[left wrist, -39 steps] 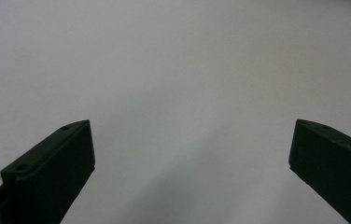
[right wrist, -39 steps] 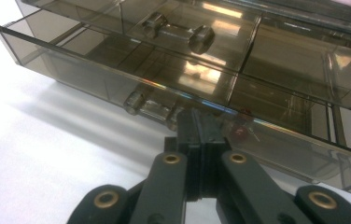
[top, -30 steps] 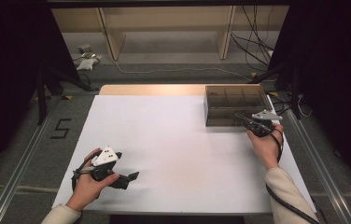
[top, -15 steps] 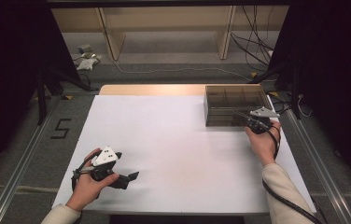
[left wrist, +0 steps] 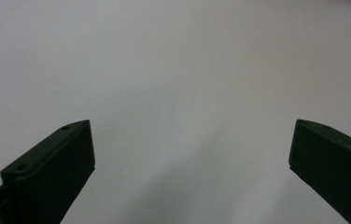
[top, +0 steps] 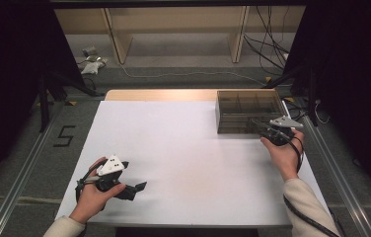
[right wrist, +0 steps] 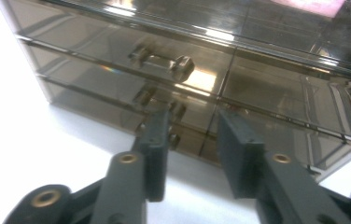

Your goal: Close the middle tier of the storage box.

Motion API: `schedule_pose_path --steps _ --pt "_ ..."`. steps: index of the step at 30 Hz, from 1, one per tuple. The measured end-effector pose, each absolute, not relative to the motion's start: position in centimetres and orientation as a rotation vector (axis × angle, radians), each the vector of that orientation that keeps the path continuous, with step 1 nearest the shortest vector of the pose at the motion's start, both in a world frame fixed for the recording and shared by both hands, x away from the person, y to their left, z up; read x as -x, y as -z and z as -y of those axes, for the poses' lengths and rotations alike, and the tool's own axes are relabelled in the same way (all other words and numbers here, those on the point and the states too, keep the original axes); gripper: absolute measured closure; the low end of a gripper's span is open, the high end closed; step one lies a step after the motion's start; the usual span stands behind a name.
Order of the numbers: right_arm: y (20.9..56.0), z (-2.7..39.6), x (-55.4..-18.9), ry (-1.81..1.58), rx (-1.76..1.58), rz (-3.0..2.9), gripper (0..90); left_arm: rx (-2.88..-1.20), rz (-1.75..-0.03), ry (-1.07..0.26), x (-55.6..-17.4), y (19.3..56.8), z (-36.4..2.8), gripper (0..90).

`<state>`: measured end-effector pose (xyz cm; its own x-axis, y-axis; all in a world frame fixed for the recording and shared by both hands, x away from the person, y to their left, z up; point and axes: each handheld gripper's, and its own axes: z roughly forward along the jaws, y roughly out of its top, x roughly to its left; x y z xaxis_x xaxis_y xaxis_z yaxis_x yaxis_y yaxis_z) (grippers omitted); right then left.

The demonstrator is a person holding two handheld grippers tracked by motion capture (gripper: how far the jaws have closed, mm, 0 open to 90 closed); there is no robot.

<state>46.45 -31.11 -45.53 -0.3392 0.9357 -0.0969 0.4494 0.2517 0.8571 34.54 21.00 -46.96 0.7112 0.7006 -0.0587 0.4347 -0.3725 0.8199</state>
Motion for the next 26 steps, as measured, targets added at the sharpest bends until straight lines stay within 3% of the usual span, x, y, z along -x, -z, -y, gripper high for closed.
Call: schedule_pose_path --steps 5,12,26 --pt "45.1 31.2 -45.0 -1.109 -1.253 -1.966 44.2 -2.026 -0.868 -0.375 -34.6 47.0 -21.1 0.1" --pt "45.7 30.6 -41.8 -1.204 -1.147 -2.08 30.9 -2.026 -0.87 -0.374 -34.6 47.0 -21.0 0.1" --pt "46.2 29.7 -35.7 -1.351 -0.934 -2.231 28.0 -2.019 -0.88 -0.371 -34.7 47.1 -21.1 0.1"
